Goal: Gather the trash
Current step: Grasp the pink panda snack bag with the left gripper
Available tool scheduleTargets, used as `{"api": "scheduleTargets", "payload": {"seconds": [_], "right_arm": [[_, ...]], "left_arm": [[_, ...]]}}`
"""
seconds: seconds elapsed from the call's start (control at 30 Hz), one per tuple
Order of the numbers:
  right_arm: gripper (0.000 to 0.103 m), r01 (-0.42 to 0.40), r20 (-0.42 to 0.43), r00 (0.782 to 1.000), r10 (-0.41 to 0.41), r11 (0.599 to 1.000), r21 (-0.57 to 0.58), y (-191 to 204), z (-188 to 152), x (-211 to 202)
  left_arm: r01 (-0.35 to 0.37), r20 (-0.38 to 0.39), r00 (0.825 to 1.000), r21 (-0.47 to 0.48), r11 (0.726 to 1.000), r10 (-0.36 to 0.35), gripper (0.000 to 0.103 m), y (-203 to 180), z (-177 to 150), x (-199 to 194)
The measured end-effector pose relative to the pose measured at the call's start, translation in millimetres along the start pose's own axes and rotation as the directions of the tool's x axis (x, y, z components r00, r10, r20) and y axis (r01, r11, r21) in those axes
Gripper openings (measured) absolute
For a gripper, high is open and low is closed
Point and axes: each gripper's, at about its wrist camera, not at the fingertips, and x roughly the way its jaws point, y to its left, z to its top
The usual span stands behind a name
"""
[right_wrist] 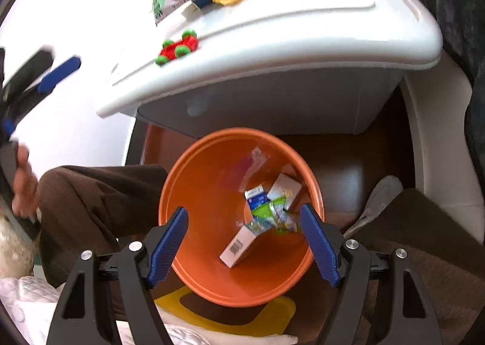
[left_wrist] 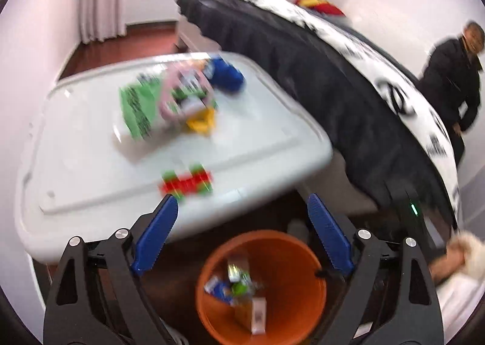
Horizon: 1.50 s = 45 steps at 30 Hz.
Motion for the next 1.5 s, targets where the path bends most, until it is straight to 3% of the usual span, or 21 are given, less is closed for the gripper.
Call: {"api": "scheduleTargets", "payload": {"seconds": [0.2, 0.3, 0.33, 0.4, 0.43, 0.5, 0.53, 0.67, 0.8, 0.93, 1.03, 1.1, 1.13, 1.17, 1.2, 1.23, 1.3, 1.33, 1.4, 1.5], "right_arm": [[0.076, 0.022, 0.035, 0.999, -0.021, 0.999, -0.027, 2, 20, -7], [0.077, 0.015, 0.03, 0.999, -0.014, 1.0, -0.008, -3, 28, -2], [0.077, 0.013, 0.027, 1.0, -0.013, 1.0, 0.0, -6, 31, 1], [0.077, 0.006, 0.022, 1.0, -0.007, 1.0, 0.011, -11, 36, 6], [0.077, 0.002, 0.023, 1.0, -0.002, 1.0, 0.017, -13, 41, 8], [0.077, -0.009, 0.021, 1.0, 0.009, 1.0, 0.019, -16, 46, 11], [0.077, -0.008, 0.022, 1.0, 0.008, 1.0, 0.019, -17, 49, 13], [0.077, -0.012, 0.009, 1.0, 0.011, 0.999, 0.03, -24, 55, 21], [0.077, -0.01, -0.001, 1.0, 0.011, 0.999, 0.047, -32, 59, 24], [0.078, 0.0, 0.001, 1.0, 0.0, 0.999, 0.046, -34, 62, 24], [0.079, 0.01, 0.0, 1.0, -0.01, 0.999, 0.036, -32, 63, 24], [0.079, 0.015, 0.009, 1.0, -0.015, 0.999, 0.03, -31, 64, 21], [0.079, 0.023, 0.013, 1.0, -0.024, 0.999, 0.023, -30, 65, 19], [0.079, 0.027, 0.015, 1.0, -0.027, 1.0, 0.012, -29, 66, 17], [0.078, 0.028, 0.017, 0.999, -0.028, 1.0, 0.007, -28, 67, 15], [0.078, 0.028, 0.024, 0.999, -0.028, 1.0, -0.003, -25, 69, 12], [0.077, 0.026, 0.046, 0.999, -0.024, 0.999, -0.039, -17, 75, 2], [0.077, 0.026, 0.056, 0.998, -0.023, 0.998, -0.053, -13, 78, -2], [0.077, 0.022, 0.086, 0.996, -0.015, 0.996, -0.082, -4, 89, -16], [0.078, -0.006, 0.153, 0.988, 0.024, 0.993, -0.117, 7, 114, -42]], "left_arm": [[-0.1, 0.026, 0.995, 0.042, 0.994, 0.099, 0.086, 23, 45, 32], [-0.242, 0.072, 0.97, 0.195, 0.95, 0.233, 0.086, 13, 57, 44], [-0.31, 0.099, 0.951, 0.288, 0.906, 0.294, 0.086, 5, 60, 52], [-0.371, 0.118, 0.926, 0.446, 0.814, 0.358, 0.086, -6, 62, 69], [-0.413, 0.148, 0.904, 0.541, 0.732, 0.401, 0.086, -13, 62, 82], [-0.423, 0.164, 0.894, 0.614, 0.667, 0.416, 0.086, -15, 63, 93], [-0.409, 0.15, 0.897, 0.638, 0.652, 0.416, 0.086, -15, 68, 102], [-0.337, 0.073, 0.92, 0.652, 0.679, 0.386, 0.086, -9, 81, 126], [-0.338, 0.069, 0.915, 0.672, 0.659, 0.398, 0.086, -9, 85, 147], [-0.336, 0.071, 0.918, 0.665, 0.668, 0.391, 0.086, -7, 94, 160], [-0.298, 0.002, 0.922, 0.639, 0.709, 0.386, 0.092, 3, 100, 179], [-0.31, -0.028, 0.906, 0.632, 0.71, 0.421, 0.092, 12, 98, 194], [-0.301, -0.093, 0.893, 0.604, 0.738, 0.44, 0.091, 22, 97, 205], [-0.304, -0.105, 0.89, 0.587, 0.75, 0.443, 0.082, 26, 95, 207], [-0.334, -0.057, 0.892, 0.583, 0.741, 0.448, 0.067, 27, 93, 202], [-0.324, -0.06, 0.901, 0.563, 0.76, 0.429, 0.065, 28, 94, 197], [-0.267, -0.087, 0.938, 0.436, 0.86, 0.335, 0.058, 36, 103, 175], [-0.273, -0.078, 0.939, 0.422, 0.865, 0.334, 0.058, 37, 103, 169], [-0.321, -0.023, 0.93, 0.438, 0.84, 0.367, 0.058, 30, 99, 152], [-0.296, 0.005, 0.947, 0.391, 0.871, 0.32, 0.058, 25, 92, 115]]}}
